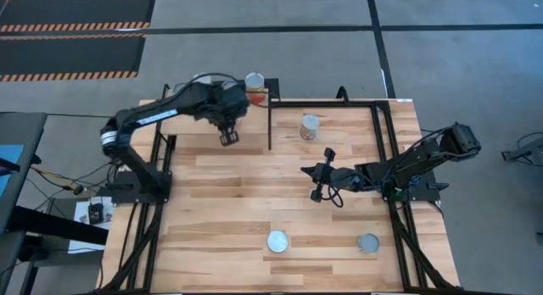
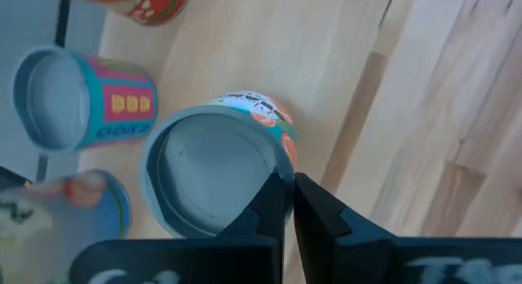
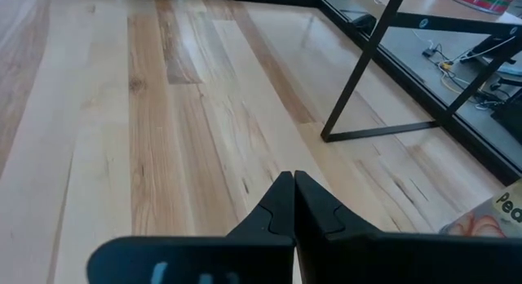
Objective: Pick and place cans onto a shelf
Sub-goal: Put the green can on the shelf aligned with the other red can, then put the light blue can on the shelf aligned with the other light blue can
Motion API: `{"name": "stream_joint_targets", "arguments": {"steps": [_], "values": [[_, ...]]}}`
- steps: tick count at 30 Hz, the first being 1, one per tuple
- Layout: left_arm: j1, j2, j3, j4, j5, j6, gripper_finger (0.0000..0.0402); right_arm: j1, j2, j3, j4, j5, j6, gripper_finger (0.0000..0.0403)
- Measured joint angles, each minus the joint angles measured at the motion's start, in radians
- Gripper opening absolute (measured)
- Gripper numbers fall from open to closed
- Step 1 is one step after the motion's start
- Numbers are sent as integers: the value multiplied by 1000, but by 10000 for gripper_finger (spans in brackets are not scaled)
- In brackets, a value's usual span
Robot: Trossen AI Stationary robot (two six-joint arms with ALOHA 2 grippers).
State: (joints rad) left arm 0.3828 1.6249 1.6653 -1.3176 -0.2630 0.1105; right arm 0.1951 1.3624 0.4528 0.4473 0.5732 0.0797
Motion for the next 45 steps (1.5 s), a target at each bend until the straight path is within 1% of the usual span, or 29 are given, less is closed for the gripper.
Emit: {"name": "stream_joint_targets", "arguments": {"steps": [6, 12, 16, 21, 30, 39, 45], "values": [[44, 77, 61, -39, 7, 45, 0, 1, 0, 0, 0, 0, 2, 13], [102, 80, 66, -28, 10, 69, 0, 1, 0, 0, 2, 0, 7, 13], [138, 80, 66, -28, 64, 73, 0, 1, 0, 0, 2, 0, 7, 13], [142, 80, 66, 15, 74, 95, 3, 1, 0, 0, 2, 0, 11, 13], [144, 80, 66, 34, 65, 107, 41, 1, 0, 0, 2, 0, 18, 13], [144, 80, 66, 78, 33, 132, 44, 1, 0, 0, 2, 0, 19, 13], [145, 80, 65, 78, 20, 147, 44, 1, 0, 0, 2, 0, 19, 13]]}}
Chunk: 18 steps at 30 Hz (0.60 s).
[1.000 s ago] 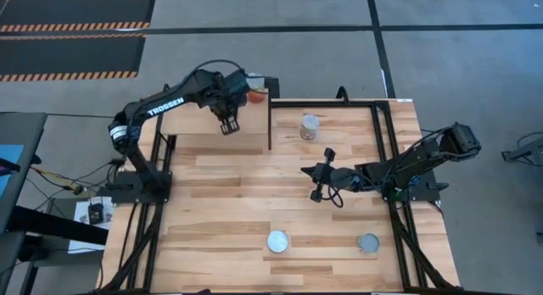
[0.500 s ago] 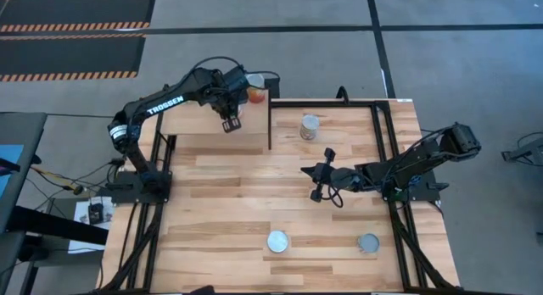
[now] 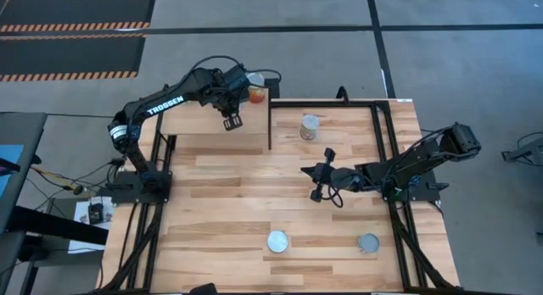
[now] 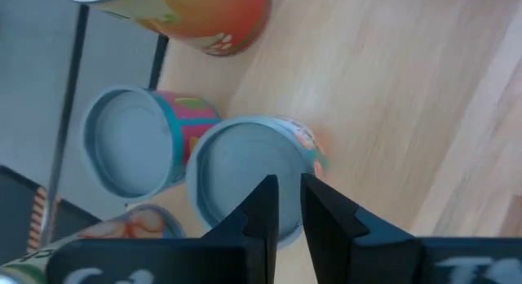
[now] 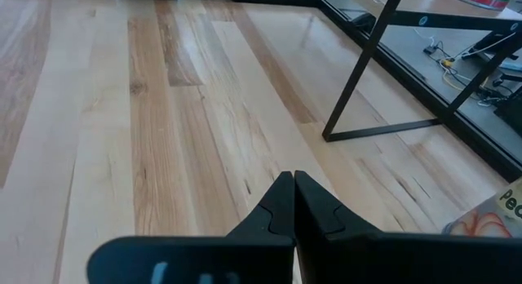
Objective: Pick and place cans onto a shelf
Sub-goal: Put the light blue can on the shelf aligned with the other light blue can
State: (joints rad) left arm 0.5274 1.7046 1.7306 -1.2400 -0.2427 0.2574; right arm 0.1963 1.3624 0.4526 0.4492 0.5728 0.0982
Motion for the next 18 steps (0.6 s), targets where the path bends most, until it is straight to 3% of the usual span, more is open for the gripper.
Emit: {"name": "stream_joint_targets", "arguments": {"steps": [4, 8, 11, 18], "values": [[-6, -36, -2, 11, -25, 30, 35, 3, 0, 0, 0, 1, 0, 13], [-15, -152, -49, 133, 51, 20, 8, 21, -2, 0, 0, 27, -40, 13], [-53, -265, -186, 272, 90, 10, 3, 37, -2, 0, -8, 83, -57, 13], [-233, -556, -616, 661, 107, -70, 1, 9, -3, 50, -133, 94, -13, 37]]}}
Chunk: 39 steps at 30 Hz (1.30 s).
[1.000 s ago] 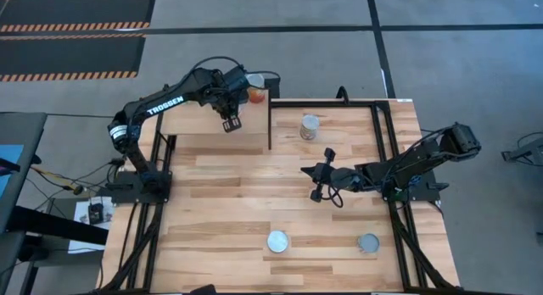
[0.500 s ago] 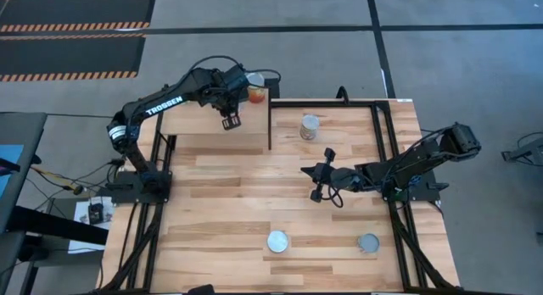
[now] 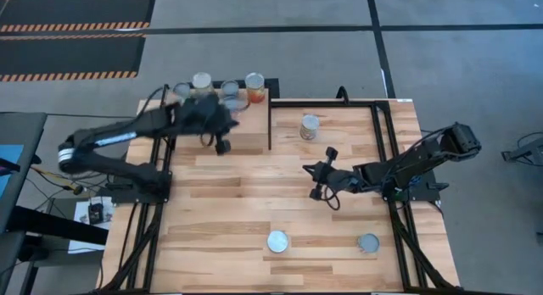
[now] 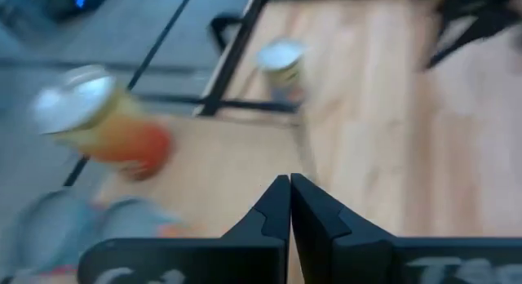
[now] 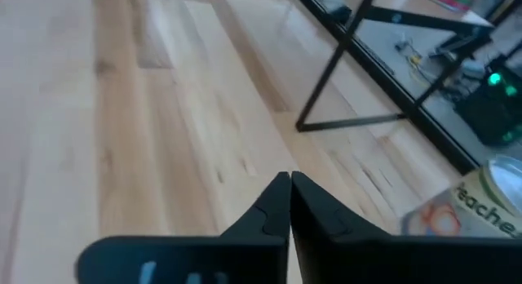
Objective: Pick and place cans onto a shelf
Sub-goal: Put the light blue can on the shelf aligned with the other light blue can
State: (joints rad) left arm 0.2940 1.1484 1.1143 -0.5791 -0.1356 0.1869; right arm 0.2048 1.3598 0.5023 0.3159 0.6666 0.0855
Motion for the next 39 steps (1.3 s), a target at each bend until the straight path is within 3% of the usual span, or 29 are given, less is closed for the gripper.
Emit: {"name": "stream_joint_targets", "arguments": {"steps": [5, 10, 15, 18, 23, 30, 39], "values": [[-158, -169, -301, 329, 0, -101, 0, -50, 0, 102, -198, 36, 19, 78], [-291, -255, -548, 638, -25, -170, 0, -148, 0, 218, -498, 33, 12, 141], [-364, -266, -662, 783, -84, -173, 0, -290, 0, 279, -626, -69, -84, 203], [-380, -265, -675, 781, -89, -173, 0, -388, 10, 296, -626, -161, -164, 217], [-397, -265, -675, 773, -89, -167, 0, -502, 71, 333, -626, -214, -294, 209], [-398, -265, -675, 773, -89, -155, 0, -549, 170, 414, -630, -247, -366, 178], [-398, -265, -675, 773, -89, -155, 0, -590, 279, 533, -766, -264, -375, 82]]}}
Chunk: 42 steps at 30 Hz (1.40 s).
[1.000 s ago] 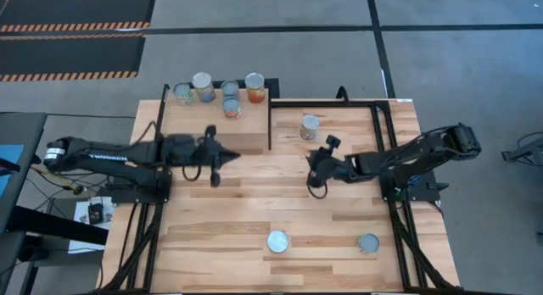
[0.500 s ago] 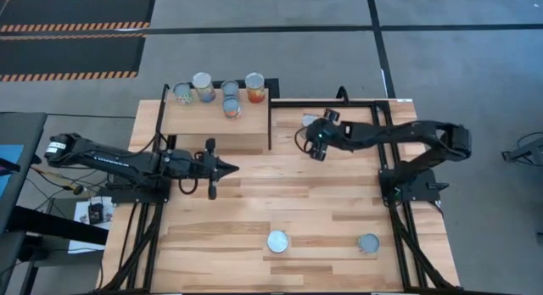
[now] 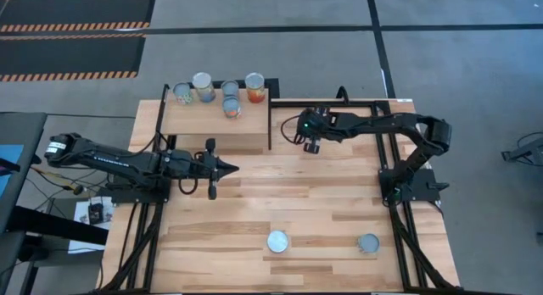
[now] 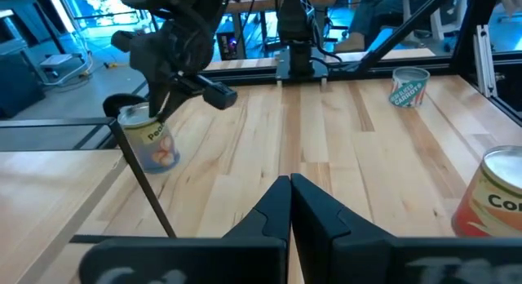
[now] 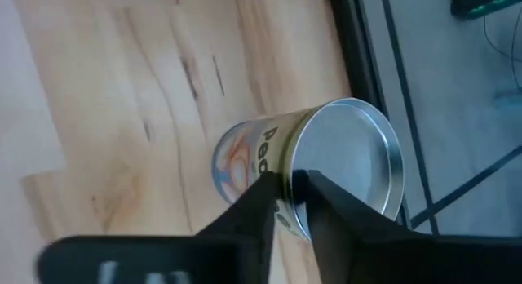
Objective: Pick and place cans onto a shelf
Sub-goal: Put the light blue can on the shelf aligned with the other light blue can
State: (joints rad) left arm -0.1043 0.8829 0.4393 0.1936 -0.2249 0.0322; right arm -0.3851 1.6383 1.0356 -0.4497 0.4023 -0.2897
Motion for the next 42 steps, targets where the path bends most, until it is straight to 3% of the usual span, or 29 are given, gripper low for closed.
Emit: {"name": "stream_joint_targets", "arguments": {"steps": [6, 11, 18, 22, 26, 35, 42], "values": [[0, 0, 0, -1, -1, -2, 0, 22, -10, 53, -85, -56, 1, 11], [0, 0, 0, -5, -31, -25, 0, 101, -67, 82, -136, -151, 47, 11], [-10, 0, 0, -12, -26, -26, 0, 332, -101, 82, -113, -165, 156, 5], [-13, 0, 0, -12, -25, -26, 0, 448, -18, 105, -20, -179, 176, 3], [-13, 1, 0, -15, -25, -27, 0, 493, 105, 234, 14, -189, 152, 4], [-13, 1, 0, -35, -25, -41, 0, 478, 376, 582, -25, -265, 27, 6], [-13, 1, 0, -57, -25, -54, 0, 467, 481, 702, -64, -300, -1, 9]]}}
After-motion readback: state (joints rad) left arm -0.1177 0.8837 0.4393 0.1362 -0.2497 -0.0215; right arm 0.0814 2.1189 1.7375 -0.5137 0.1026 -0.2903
